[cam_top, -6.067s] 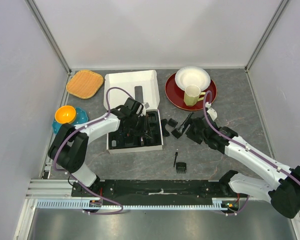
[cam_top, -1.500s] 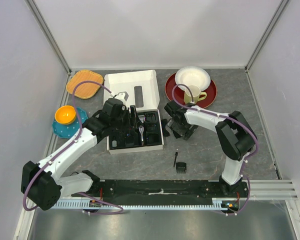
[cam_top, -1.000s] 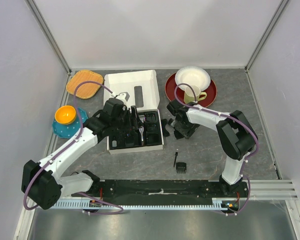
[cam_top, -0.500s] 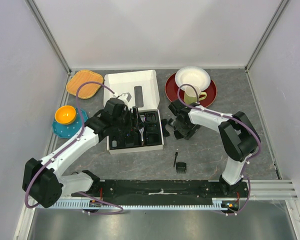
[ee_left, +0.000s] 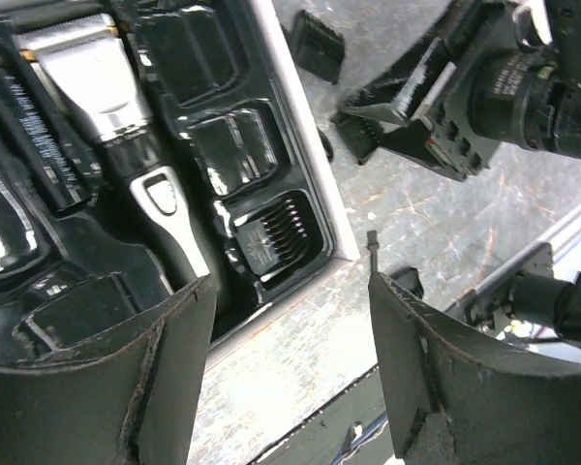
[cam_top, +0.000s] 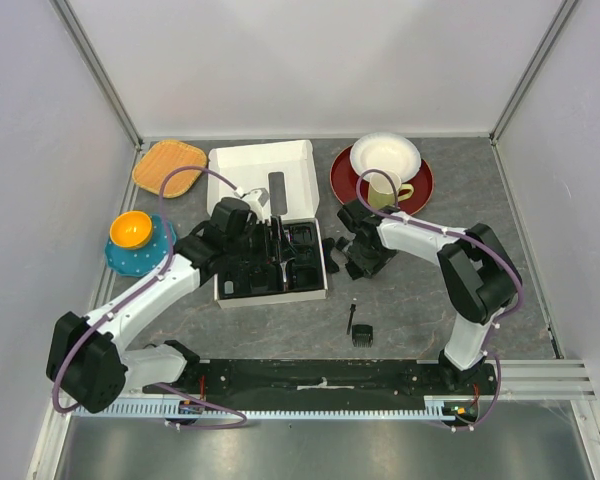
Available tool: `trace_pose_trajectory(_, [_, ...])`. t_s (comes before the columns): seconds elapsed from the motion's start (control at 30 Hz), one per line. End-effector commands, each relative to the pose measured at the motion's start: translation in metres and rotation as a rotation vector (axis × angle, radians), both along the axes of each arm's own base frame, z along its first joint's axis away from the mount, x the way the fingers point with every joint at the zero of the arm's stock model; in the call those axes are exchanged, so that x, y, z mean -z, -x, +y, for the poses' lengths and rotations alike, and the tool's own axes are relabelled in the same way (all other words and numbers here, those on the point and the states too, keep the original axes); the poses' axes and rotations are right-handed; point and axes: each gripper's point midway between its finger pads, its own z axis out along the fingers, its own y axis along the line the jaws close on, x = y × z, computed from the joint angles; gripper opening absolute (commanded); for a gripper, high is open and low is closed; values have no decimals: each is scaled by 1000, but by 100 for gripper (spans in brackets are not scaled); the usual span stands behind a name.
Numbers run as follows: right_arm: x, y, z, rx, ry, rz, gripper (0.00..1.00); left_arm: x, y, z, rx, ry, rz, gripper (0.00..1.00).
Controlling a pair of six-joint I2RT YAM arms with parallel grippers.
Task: Sort the hair-cutting tools
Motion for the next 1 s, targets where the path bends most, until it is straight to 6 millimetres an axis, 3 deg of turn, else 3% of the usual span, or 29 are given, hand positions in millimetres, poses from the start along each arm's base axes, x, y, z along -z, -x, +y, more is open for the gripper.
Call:
trace_pose_trajectory(0.0, [7,8,6,6,-43,8,39,-13,8,-27,99,158,-10,71])
trace_pose_trajectory(0.07, [-4,4,8,-8,-59,-21,25,-14,10,-35,121,198,-25,71])
trace_pose_trajectory(0.17, [-20,3,9,-42,-76,-56,16,-18,15,-45,151,253,-35,71])
trace_pose_trajectory(0.33, [-49,0,8,-46,-114,-137,15,-24,19,-57,166,298,-64,71])
trace_pose_trajectory(0.63, [-126,-2,9,-45,-248,-344,15,-41,25,-82,182,357,-143,70])
trace_pose_trajectory(0.97, [-162,2,18,-61,-362,-428,12,-59,20,-103,165,424,-209,70])
